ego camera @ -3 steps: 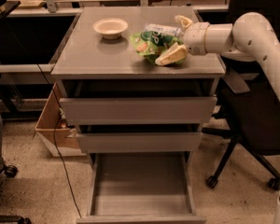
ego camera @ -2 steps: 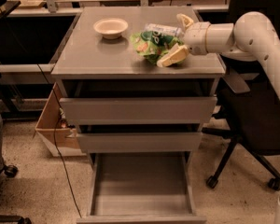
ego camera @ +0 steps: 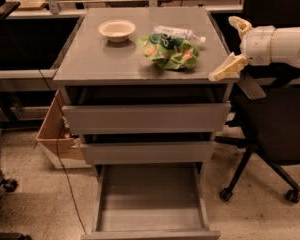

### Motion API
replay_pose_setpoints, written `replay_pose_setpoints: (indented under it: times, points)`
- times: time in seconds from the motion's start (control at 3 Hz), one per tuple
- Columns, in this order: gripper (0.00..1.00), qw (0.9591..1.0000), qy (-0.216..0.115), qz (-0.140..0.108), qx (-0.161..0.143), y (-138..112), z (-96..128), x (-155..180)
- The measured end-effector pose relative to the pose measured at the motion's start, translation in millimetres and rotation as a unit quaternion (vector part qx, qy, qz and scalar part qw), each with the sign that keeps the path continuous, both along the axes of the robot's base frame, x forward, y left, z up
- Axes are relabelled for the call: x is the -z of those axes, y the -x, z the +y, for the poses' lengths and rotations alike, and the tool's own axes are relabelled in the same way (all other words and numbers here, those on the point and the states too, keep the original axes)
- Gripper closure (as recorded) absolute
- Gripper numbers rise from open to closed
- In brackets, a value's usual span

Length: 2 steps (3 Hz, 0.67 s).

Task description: Pick green rice chip bag from bottom drawer and place on counter

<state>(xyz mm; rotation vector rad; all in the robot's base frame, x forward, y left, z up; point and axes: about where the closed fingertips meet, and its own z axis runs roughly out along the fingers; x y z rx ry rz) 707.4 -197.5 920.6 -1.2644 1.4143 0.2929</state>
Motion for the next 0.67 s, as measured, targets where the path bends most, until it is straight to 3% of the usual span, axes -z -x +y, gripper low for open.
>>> replay_pose_setpoints:
  times: [0.33, 0.67]
  points:
    - [0.0, 0.9979, 0.031, 0.021, 0.052, 36, -84, 14]
    - [0.0, 0.9971, 0.035, 0.025, 0.062, 42, -100, 17]
